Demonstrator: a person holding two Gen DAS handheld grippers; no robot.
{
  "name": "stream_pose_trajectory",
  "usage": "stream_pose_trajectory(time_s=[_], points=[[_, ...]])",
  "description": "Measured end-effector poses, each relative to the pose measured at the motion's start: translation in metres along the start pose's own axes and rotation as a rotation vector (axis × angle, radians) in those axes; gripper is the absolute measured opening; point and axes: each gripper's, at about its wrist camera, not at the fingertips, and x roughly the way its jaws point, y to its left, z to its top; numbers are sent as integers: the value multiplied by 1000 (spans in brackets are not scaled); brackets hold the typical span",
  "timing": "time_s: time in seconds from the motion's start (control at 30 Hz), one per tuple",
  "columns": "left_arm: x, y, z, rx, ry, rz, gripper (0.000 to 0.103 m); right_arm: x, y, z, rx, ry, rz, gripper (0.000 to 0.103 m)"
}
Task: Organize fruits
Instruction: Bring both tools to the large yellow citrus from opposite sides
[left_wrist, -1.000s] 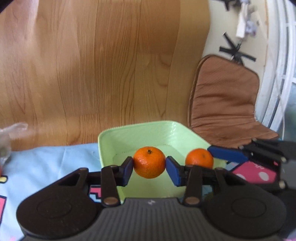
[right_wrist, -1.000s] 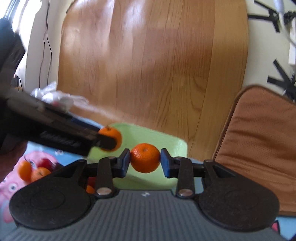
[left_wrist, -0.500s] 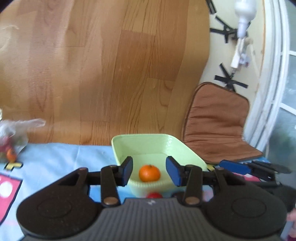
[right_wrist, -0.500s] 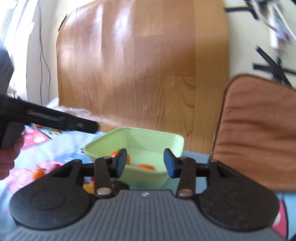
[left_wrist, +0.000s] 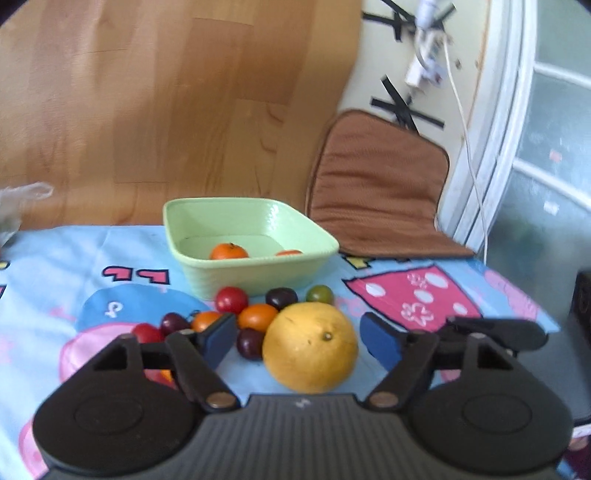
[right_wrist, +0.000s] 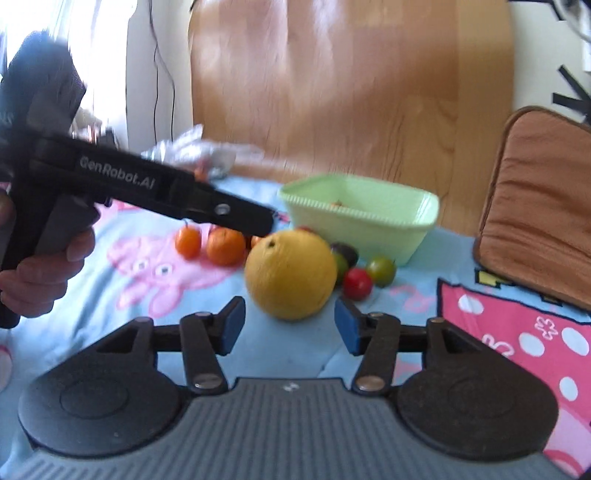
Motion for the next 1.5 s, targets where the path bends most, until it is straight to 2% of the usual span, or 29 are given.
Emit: stream_pose_trajectory(time_s=[0.03, 0.1, 0.13, 0.17, 0.27, 0.43, 0.5, 0.6, 0.67, 0.87, 0.9, 0.97, 1.13, 1.27, 1.37, 1.43, 1.5], points=[[4, -3, -1, 13, 10, 9, 77, 4, 1, 2, -6, 9, -1, 64], [11, -7, -4, 26, 25, 18, 73, 14, 2, 4, -22, 25, -15, 65], [13, -9, -5, 29, 32, 21, 70, 17, 3, 5, -31, 35, -13, 65], [14, -9, -6, 24, 31, 8, 62, 20, 5, 6, -38, 44, -8, 65], [13, -12, -9, 6, 18, 19, 61, 20, 7, 4, -52, 50, -41, 61], [-8, -18, -13, -5, 32, 16, 61, 6, 18, -1, -88, 34, -47, 58], [-21, -22, -19, -16, 45, 15, 61, -5, 23, -1, -116, 38, -24, 57], [-34, -25, -25, -37, 89, 10, 62, -20, 24, -2, -127, 84, 59, 55], [-40, -27, -32, -39, 82, 10, 62, -26, 25, -3, -135, 119, 97, 54], [-39, -29, -36, -38, 61, 34, 65, -33, 32, -10, -150, 96, 68, 56], [-40, -29, -36, -37, 58, 37, 65, -36, 32, -10, -161, 93, 58, 60], [-43, -26, -35, -39, 49, 30, 66, -45, 29, -10, -195, 89, 60, 66], [-63, -23, -33, -20, -16, -7, 76, -92, -12, 18, -387, 120, 86, 66], [-75, -19, -27, -12, -76, 25, 76, -127, -37, 44, -568, 142, 16, 66], [-74, -9, -23, -64, -63, 5, 73, -124, -47, 48, -484, 133, 6, 66], [-69, -6, -25, -70, -21, -18, 72, -108, -41, 34, -416, 133, 66, 64], [-66, -11, -28, -44, 11, -25, 72, -90, -27, 14, -400, 139, 123, 64]])
